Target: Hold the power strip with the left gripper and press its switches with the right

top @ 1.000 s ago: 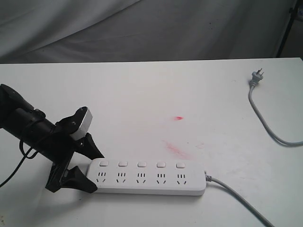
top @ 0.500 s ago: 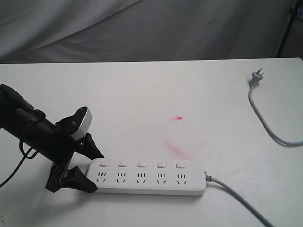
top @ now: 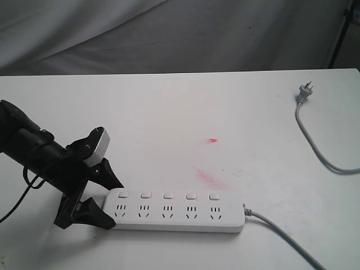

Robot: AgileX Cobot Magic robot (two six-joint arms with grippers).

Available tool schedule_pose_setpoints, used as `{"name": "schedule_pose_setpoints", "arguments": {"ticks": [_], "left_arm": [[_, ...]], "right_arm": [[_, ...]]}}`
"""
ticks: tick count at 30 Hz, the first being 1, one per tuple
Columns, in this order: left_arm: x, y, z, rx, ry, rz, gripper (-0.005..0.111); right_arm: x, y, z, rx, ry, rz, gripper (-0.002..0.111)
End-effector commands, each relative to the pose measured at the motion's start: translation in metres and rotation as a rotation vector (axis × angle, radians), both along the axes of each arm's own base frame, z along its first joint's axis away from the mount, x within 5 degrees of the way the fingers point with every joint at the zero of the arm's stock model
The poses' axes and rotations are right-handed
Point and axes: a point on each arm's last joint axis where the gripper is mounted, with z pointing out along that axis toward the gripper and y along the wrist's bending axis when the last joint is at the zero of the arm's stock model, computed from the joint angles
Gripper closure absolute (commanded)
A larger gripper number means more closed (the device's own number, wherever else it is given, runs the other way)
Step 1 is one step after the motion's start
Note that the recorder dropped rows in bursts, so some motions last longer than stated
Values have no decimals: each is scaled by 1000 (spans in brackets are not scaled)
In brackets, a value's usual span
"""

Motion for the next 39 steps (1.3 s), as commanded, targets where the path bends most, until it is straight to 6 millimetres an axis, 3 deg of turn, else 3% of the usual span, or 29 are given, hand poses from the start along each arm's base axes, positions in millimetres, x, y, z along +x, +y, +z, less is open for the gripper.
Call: {"name": "schedule_pose_setpoints", "arguments": {"ticks": [1,3,6,15,23,30,39], "left_arm": [[2,-3,0,-2,-11,10,61],[2,-3,0,-2,-11,10,61],[2,-3,0,-2,-11,10,61],[2,-3,0,-2,-11,10,61],[2,-3,0,-2,-11,10,61],[2,-3,0,-2,-11,10,61],[2,-3,0,-2,-11,10,61]], "right_arm": [[-1,0,0,59,-18,38,108],[0,0,-1,168,-23,104,108],[2,1,-5,178,30,110,108],[-6,5,54,132,140,124,108],[32,5,103,151,364,127,108],[74,3,148,155,400,125,108],[111,2,199,82,414,107,108]]}}
